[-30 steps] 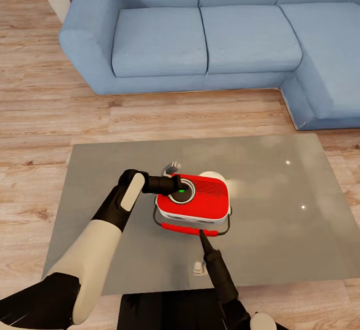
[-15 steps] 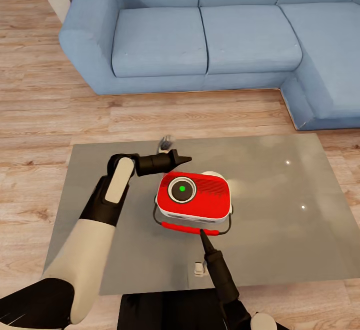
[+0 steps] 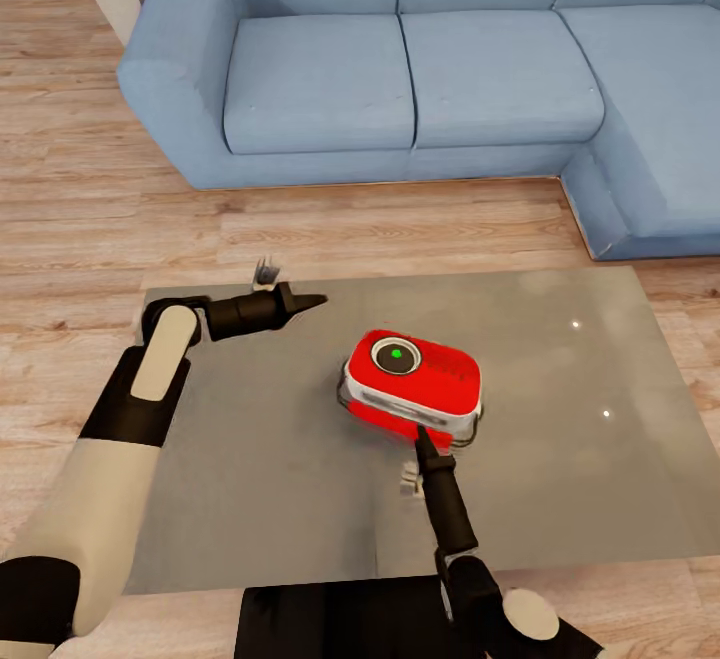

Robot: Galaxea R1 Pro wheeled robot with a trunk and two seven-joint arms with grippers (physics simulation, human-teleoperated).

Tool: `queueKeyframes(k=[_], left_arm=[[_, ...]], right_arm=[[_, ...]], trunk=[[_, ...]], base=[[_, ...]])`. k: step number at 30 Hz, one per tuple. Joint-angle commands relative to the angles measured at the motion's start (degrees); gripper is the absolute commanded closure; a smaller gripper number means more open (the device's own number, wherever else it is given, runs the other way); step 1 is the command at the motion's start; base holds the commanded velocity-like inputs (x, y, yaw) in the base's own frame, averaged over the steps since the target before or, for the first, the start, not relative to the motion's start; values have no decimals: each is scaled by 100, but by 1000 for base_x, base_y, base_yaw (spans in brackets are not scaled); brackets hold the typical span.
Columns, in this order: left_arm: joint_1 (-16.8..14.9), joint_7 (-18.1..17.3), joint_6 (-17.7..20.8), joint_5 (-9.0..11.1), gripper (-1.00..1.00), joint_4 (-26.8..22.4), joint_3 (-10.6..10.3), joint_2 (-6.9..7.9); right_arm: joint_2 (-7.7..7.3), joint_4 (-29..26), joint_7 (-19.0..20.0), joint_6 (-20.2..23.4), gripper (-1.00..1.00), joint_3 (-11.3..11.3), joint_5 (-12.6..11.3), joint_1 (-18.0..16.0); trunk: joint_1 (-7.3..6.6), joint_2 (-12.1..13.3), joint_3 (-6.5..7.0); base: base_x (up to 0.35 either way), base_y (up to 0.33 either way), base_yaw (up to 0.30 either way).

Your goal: Turn on the radio receiver that's on the table in the living room.

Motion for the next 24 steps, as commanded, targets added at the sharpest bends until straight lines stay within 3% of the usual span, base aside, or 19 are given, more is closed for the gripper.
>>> queueKeyframes(k=[1,5,8,13,15,16,17,19,20,21,24], left_arm=[[0,3,1,118,100,-1,-3,104],[0,14,1,224,100,21,-8,201],[0,23,1,232,100,55,-13,215],[0,47,1,182,100,374,-15,219],[0,203,1,156,100,609,-17,214],[0,398,1,141,100,726,-20,213],[0,475,0,135,100,755,-21,212],[0,570,-4,129,100,797,-22,212],[0,602,-5,124,100,837,-23,206],[0,610,-5,123,100,861,-23,203],[0,621,-18,122,100,1004,-63,189]], right_arm=[[-5,-391,530,35,100,-251,62,-1],[-31,-1234,1592,65,100,-840,102,-1],[-43,-1515,2030,72,100,-1204,242,-1],[-24,-2143,3235,69,100,-1988,424,1],[-2,-2323,4029,76,100,-2439,437,-16],[9,-2384,4732,88,100,-2813,422,-146],[20,-2400,5117,94,100,-3023,405,-253],[182,-2412,6239,108,100,-3669,377,-585],[444,-2415,7451,133,100,-4524,373,-1025],[526,-2411,7900,179,100,-4848,373,-1227],[621,-2404,9055,678,100,-5482,373,-1844]], trunk=[[-1,-1,0],[-1,-1,0],[-1,-1,0],[-1,-1,0],[-1,-1,0],[-1,-1,0],[-1,-1,0],[-1,-1,0],[-1,-1,0],[-1,-1,0],[-1,-1,0]], base=[[0,0,0],[0,0,0],[0,0,0],[0,0,0],[0,0,0],[0,0,0],[0,0,0],[0,0,0],[0,0,0],[0,0,0],[0,0,0]])
